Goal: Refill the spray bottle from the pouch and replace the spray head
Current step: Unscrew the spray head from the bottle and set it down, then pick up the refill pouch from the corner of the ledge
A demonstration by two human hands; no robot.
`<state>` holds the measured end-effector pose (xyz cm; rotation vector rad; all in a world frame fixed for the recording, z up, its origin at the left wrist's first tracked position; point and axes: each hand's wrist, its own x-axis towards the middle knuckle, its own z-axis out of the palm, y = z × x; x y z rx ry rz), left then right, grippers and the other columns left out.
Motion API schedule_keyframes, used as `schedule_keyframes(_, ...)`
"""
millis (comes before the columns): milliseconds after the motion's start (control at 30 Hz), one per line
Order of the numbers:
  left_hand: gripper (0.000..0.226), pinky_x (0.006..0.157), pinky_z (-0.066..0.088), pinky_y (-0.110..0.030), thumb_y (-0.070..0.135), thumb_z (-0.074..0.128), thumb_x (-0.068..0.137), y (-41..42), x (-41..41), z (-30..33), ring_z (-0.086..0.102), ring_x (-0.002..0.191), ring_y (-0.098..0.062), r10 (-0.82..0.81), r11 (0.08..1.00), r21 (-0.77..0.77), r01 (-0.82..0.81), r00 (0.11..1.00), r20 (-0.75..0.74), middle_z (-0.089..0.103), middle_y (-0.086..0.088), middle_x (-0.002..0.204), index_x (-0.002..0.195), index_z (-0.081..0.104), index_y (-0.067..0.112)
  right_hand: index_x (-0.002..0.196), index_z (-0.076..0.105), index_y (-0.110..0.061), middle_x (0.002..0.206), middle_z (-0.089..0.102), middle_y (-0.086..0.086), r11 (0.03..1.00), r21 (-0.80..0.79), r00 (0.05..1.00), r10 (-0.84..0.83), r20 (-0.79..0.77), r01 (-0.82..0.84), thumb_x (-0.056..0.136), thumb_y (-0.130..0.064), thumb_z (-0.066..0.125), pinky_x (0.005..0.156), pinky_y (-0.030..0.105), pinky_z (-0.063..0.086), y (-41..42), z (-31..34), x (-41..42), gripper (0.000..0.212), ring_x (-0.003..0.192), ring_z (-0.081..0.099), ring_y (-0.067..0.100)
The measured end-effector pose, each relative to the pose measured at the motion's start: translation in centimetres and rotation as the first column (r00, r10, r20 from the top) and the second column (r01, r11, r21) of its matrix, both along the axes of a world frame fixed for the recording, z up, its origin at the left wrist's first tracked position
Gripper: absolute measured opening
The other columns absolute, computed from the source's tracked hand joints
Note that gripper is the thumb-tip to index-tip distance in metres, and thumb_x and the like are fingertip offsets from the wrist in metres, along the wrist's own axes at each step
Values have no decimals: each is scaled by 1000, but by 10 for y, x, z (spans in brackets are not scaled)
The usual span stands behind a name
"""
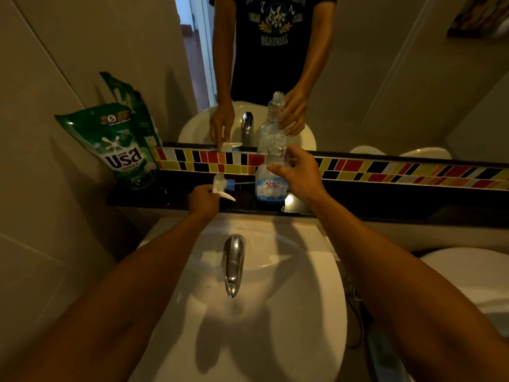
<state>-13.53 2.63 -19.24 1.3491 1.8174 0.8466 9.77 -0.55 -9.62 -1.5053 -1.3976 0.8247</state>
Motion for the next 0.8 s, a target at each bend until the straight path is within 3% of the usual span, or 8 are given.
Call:
schedule_keyframes(233,22,71,48,-32,11,62,97,1,4,-10,68,98,-32,-20,1000,7,23,968,-251,69,-17,107,115,71,3,134,60,-16,129,67,0,999,19,998,-45,37,45,89,-18,79,93,32,57,7,-12,-9,49,119,64,14)
schedule_keyframes(467,17,76,53,-35,11,63,96,0,5,-17,67,97,-31,-24,999,30,35,953,-302,67,-16,110,109,70,4,142,53,-23,138,62,-3,997,28,995,-68,70,66,88,-19,80,97,45,59,4,-22,-11,60,126,61,15)
schedule_keyframes(600,16,79,56,-41,11,64,95,-7,3,-12,66,97,-32,-44,997,52,65,942,-333,65,-15,109,109,68,4,147,45,-29,146,53,-2,982,70,980,-182,83,177,88,-31,79,99,40,56,-11,-32,-15,68,132,54,17)
schedule_keyframes(700,19,78,56,-43,19,64,96,-18,0,0,64,96,-30,-29,996,72,58,936,-351,62,-13,110,110,66,6,132,51,-24,130,55,-2,945,145,949,-307,70,295,95,-30,70,88,40,63,-30,-35,-17,42,116,62,13)
schedule_keyframes(800,25,82,54,-45,31,61,97,-32,-9,17,62,99,-30,9,994,99,36,910,-414,61,-12,110,109,66,10,116,54,-16,120,59,1,948,168,958,-284,51,272,100,-22,63,81,40,65,-50,-38,-26,19,107,65,13)
